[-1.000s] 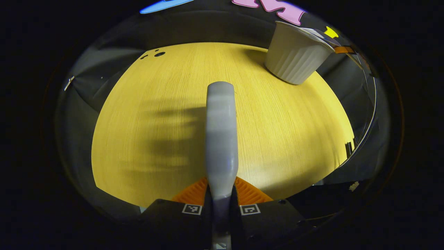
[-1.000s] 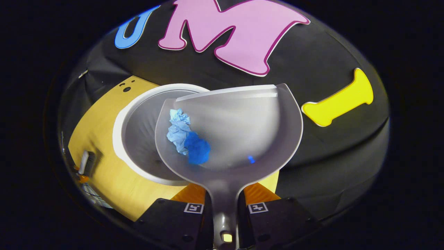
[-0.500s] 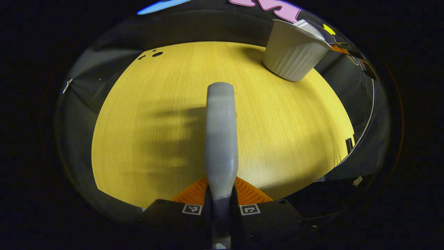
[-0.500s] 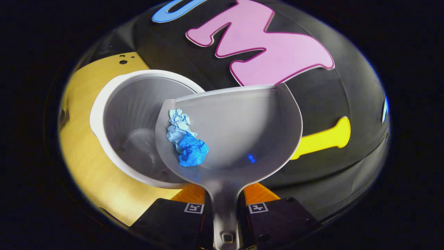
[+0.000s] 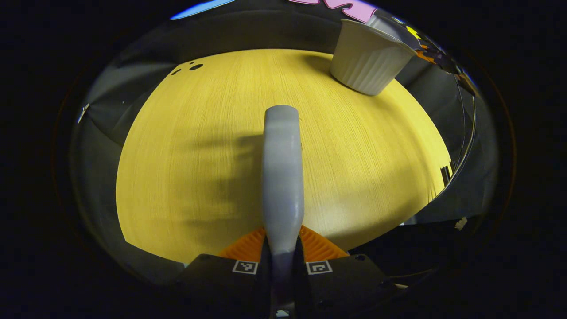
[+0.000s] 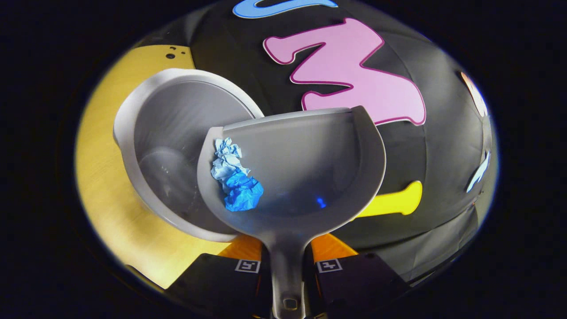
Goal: Pick up the small broom and dustpan from the desktop, sweep the trash into the dustpan with the broom, and then empty the trash into the garbage bin.
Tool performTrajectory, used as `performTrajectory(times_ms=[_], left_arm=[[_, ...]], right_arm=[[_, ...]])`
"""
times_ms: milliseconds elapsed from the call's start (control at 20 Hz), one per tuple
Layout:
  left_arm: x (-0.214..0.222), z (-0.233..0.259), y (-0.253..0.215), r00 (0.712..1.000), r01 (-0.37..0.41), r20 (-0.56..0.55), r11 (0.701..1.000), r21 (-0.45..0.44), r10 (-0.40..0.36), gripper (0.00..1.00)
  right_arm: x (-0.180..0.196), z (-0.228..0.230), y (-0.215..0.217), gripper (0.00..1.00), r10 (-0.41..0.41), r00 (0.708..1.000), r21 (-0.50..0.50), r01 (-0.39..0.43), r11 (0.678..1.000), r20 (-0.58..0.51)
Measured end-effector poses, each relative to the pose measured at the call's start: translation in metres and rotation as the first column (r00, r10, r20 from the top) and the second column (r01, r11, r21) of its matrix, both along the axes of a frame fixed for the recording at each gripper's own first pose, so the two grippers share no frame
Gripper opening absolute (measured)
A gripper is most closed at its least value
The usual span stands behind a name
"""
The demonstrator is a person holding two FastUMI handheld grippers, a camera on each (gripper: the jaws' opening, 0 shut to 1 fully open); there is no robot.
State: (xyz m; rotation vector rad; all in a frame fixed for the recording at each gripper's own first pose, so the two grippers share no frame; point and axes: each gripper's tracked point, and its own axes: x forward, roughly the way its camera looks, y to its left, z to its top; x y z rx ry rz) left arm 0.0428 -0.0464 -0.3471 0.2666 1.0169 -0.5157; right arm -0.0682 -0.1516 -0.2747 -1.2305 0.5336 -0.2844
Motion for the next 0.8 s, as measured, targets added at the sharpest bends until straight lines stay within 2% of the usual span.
performTrajectory(times_ms=[200, 350, 400, 600, 750, 800], left_arm=[[-0.006, -0.004, -0.001, 1.0, 0.022, 0.001, 0.999, 0.024, -0.022, 0.25], [-0.007, -0.006, 0.0, 1.0, 0.025, -0.004, 0.999, 0.029, -0.025, 0.29], [-0.007, -0.006, 0.0, 1.0, 0.028, -0.003, 0.999, 0.026, -0.028, 0.26], [-0.005, -0.005, -0.002, 0.999, 0.029, 0.012, 0.999, 0.029, -0.03, 0.26], [-0.003, -0.004, -0.001, 0.999, 0.024, 0.025, 1.0, 0.02, -0.025, 0.25], [-0.002, -0.003, -0.001, 0.999, 0.019, 0.033, 1.0, 0.016, -0.02, 0.29]], right_arm=[[-0.004, 0.012, 0.0, 0.31, 0.087, 0.996, -0.184, -0.086, 0.979, -0.001], [-0.004, 0.012, 0.014, 0.31, 0.142, 0.99, -0.264, -0.139, 0.954, -0.011], [-0.004, 0.013, 0.017, 0.31, 0.149, 0.989, -0.274, -0.146, 0.95, -0.011], [-0.004, 0.015, 0.017, 0.31, 0.148, 0.989, -0.283, -0.145, 0.948, -0.013], [-0.005, 0.011, 0.014, 0.31, 0.116, 0.993, -0.218, -0.117, 0.969, -0.019], [-0.007, 0.01, 0.013, 0.31, 0.1, 0.995, -0.185, -0.101, 0.977, -0.015]])
